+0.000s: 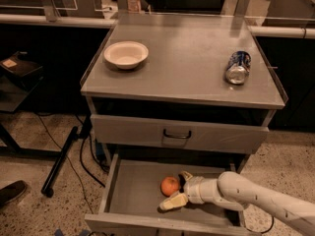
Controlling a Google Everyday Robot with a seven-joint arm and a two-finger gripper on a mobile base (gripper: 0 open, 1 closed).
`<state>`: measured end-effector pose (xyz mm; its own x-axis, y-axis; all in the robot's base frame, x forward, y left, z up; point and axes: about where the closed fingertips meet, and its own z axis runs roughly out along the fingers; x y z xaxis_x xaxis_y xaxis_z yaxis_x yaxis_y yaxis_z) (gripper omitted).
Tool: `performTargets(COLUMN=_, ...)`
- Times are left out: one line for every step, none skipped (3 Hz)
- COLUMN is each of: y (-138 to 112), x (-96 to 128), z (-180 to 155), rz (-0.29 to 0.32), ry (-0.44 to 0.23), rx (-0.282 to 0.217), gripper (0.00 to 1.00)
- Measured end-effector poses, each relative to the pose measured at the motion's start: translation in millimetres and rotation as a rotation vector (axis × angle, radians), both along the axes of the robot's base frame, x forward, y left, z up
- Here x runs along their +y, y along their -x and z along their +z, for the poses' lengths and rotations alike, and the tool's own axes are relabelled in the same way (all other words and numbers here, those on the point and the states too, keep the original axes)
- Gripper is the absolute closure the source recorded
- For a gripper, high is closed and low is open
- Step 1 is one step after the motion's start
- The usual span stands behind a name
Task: Pick orange from middle drawer and place on counter
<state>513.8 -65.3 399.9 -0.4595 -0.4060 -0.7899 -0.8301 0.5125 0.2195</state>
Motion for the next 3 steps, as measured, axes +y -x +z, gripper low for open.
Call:
performTargets(y=-15.6, x=9.4, z=-8.2, rz=-0.009, ry=-0.017, rx=-0.016, gripper=0.0)
performTargets(y=-22.3, x=16.7, z=-17.4, rz=-0.017, ry=-0.033, rx=-0.014, gripper=0.0)
performTargets(y=-23.3, x=24.0, z=-31.1, rz=-0.025, ry=-0.053, rx=0.01, gripper=0.21)
